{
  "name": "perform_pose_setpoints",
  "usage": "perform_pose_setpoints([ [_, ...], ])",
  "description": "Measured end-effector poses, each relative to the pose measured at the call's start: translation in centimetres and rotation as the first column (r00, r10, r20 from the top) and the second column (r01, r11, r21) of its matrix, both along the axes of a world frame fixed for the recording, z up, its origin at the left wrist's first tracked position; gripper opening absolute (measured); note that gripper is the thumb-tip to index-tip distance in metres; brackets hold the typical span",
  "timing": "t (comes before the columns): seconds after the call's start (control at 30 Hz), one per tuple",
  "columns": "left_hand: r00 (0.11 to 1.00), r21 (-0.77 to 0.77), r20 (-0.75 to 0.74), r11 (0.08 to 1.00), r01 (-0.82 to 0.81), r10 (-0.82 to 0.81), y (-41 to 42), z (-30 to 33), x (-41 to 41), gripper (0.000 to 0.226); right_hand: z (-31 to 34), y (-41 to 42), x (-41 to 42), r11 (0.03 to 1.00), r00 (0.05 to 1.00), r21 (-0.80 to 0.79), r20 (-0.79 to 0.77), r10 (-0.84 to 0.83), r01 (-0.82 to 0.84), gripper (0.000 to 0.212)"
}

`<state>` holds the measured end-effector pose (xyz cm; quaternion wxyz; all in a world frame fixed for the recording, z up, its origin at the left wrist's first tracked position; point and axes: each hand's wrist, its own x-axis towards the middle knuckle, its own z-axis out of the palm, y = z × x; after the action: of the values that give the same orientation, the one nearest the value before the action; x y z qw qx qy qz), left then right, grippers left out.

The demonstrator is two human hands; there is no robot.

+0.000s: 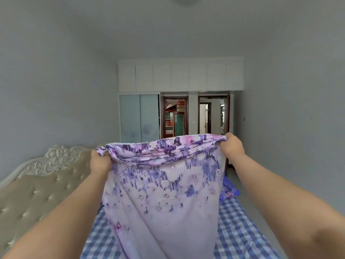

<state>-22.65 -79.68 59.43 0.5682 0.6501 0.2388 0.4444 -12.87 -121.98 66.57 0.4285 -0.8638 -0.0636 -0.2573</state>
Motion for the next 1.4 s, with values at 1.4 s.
perform_pose_setpoints([
  [1.4,0.926,0.983,-0.050,0.182,-0.021,0.374,2.1,11.6,13.3,0.090,12.9,3.7,16.5,0.834,0.902,0.448,0.413,0.128,-0.323,0.016],
])
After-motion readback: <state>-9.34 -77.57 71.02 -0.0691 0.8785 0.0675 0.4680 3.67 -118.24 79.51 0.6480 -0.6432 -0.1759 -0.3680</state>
